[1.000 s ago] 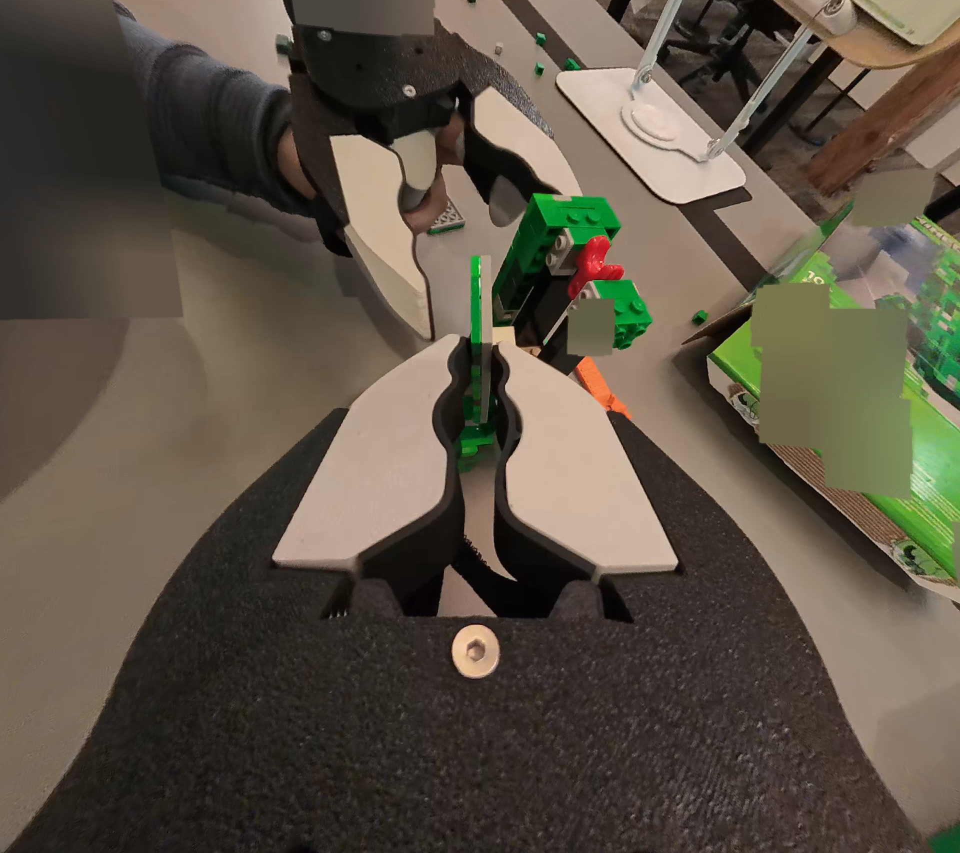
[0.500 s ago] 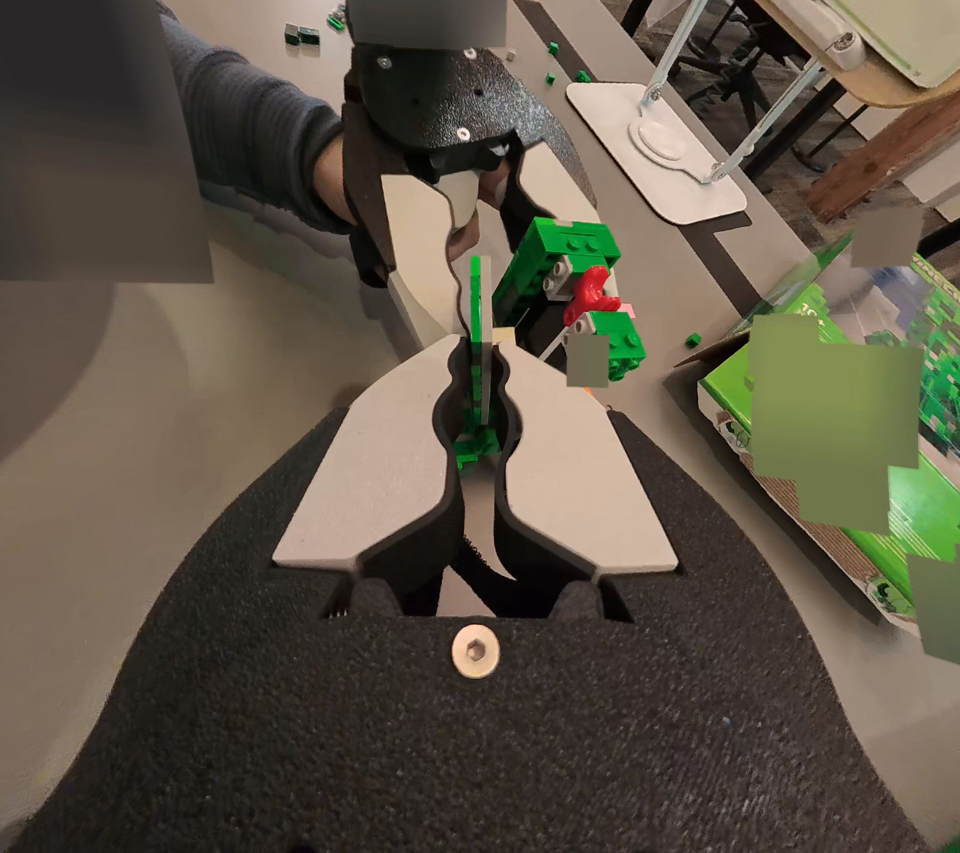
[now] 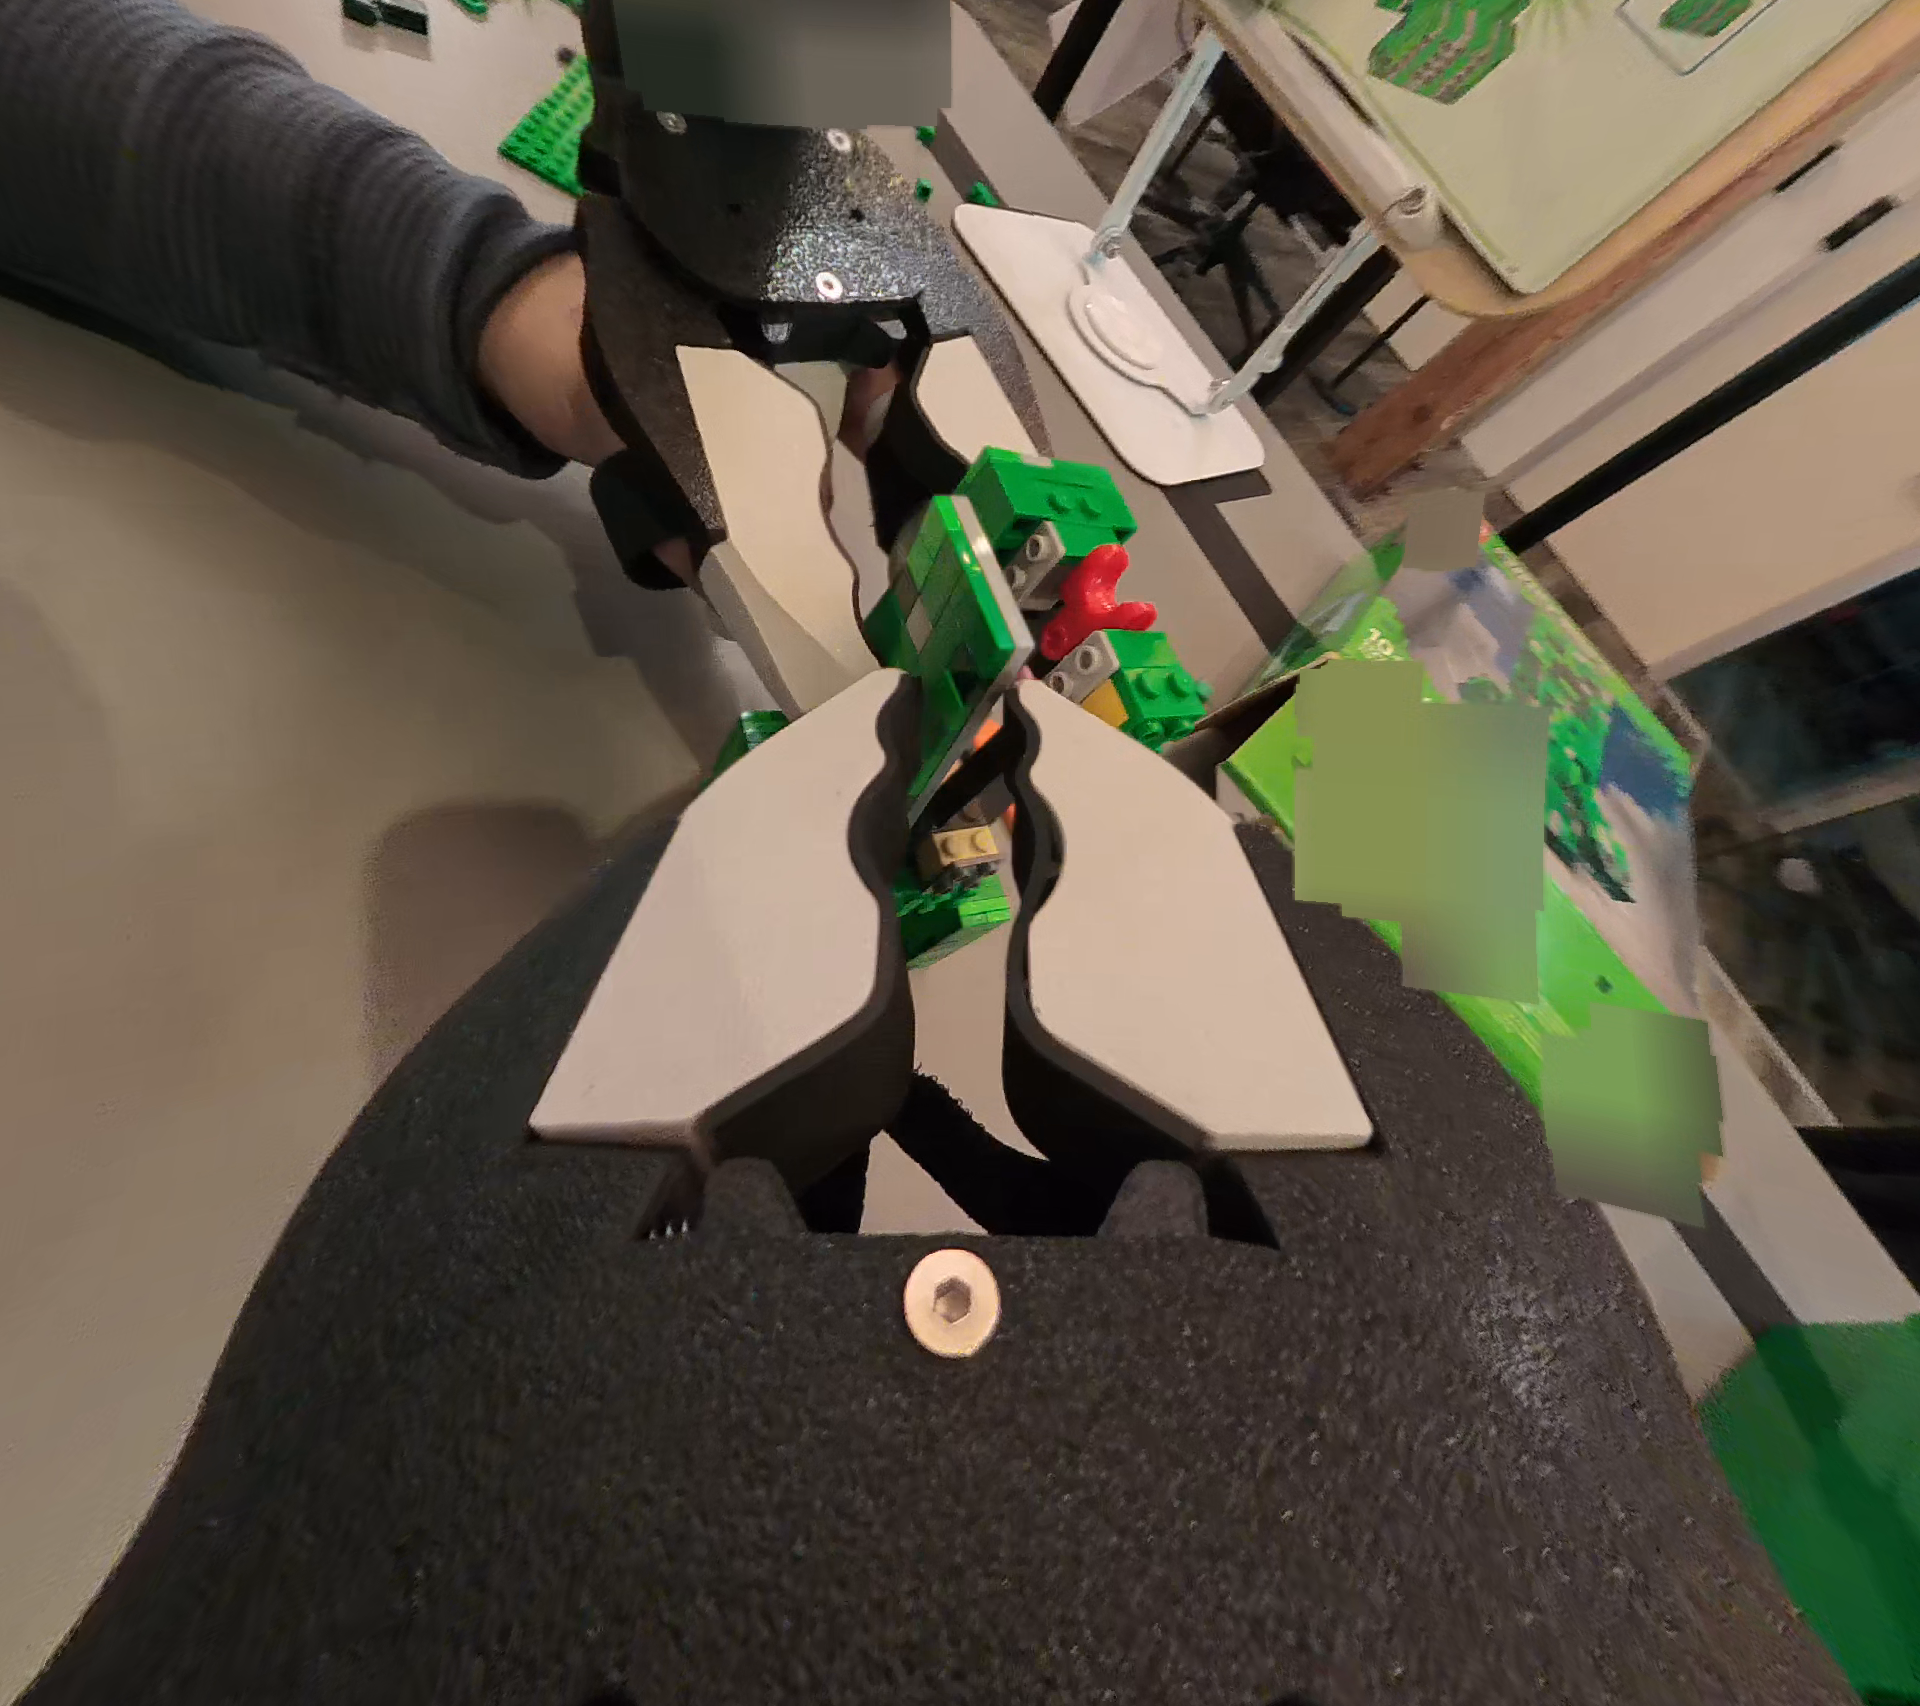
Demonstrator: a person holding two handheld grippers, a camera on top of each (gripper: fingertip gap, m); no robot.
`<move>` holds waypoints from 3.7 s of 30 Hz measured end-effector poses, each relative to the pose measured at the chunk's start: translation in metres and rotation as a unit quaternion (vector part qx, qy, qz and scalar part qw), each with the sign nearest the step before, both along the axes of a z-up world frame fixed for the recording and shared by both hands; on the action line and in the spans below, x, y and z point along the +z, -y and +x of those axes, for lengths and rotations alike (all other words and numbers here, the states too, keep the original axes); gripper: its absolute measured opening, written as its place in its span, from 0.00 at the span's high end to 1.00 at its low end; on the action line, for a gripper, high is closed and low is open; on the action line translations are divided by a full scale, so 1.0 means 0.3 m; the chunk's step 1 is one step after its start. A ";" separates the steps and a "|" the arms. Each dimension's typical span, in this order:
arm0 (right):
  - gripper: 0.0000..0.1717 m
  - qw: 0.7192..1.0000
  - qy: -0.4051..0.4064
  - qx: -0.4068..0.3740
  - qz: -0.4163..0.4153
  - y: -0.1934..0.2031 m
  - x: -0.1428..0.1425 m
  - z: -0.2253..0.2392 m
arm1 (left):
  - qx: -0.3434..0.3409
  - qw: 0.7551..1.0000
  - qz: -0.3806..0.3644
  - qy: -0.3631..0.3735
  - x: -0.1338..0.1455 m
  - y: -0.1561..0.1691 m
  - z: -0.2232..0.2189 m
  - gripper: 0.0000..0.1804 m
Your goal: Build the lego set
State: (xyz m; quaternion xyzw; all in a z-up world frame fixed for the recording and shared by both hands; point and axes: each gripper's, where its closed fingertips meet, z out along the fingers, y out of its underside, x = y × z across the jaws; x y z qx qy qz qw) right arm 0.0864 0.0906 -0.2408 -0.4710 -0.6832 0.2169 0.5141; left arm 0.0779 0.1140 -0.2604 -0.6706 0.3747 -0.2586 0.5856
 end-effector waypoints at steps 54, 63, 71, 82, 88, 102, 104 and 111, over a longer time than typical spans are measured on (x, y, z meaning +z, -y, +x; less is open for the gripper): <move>0.96 0.971 -0.183 0.075 -0.135 0.011 0.121 0.050 | 0.070 0.993 0.086 0.044 0.087 0.041 -0.086 0.65; 0.97 0.938 -0.244 0.182 -0.168 0.173 0.237 0.032 | 0.004 0.984 0.175 0.035 0.218 0.219 0.021 0.82; 0.97 0.936 -0.240 0.193 -0.168 0.187 0.256 0.032 | -0.037 0.991 0.121 0.051 0.220 0.227 0.046 0.91; 0.85 0.984 -0.032 0.060 -0.166 0.111 0.148 0.062 | 0.022 0.993 0.117 0.019 0.197 0.156 0.039 0.96; 0.93 0.976 -0.094 0.054 -0.191 0.095 0.125 0.055 | 0.008 0.993 0.095 0.066 0.204 0.154 0.044 0.96; 0.97 0.986 -0.104 0.130 0.001 0.164 0.127 0.065 | -0.030 0.968 0.247 0.005 0.222 0.241 0.069 0.95; 0.97 0.987 -0.098 0.123 -0.014 0.151 0.108 0.071 | -0.014 0.970 0.243 0.012 0.226 0.231 0.058 0.89; 0.97 0.983 -0.101 0.108 -0.107 0.051 0.033 0.072 | 0.070 0.983 0.168 0.001 0.161 0.125 -0.034 0.64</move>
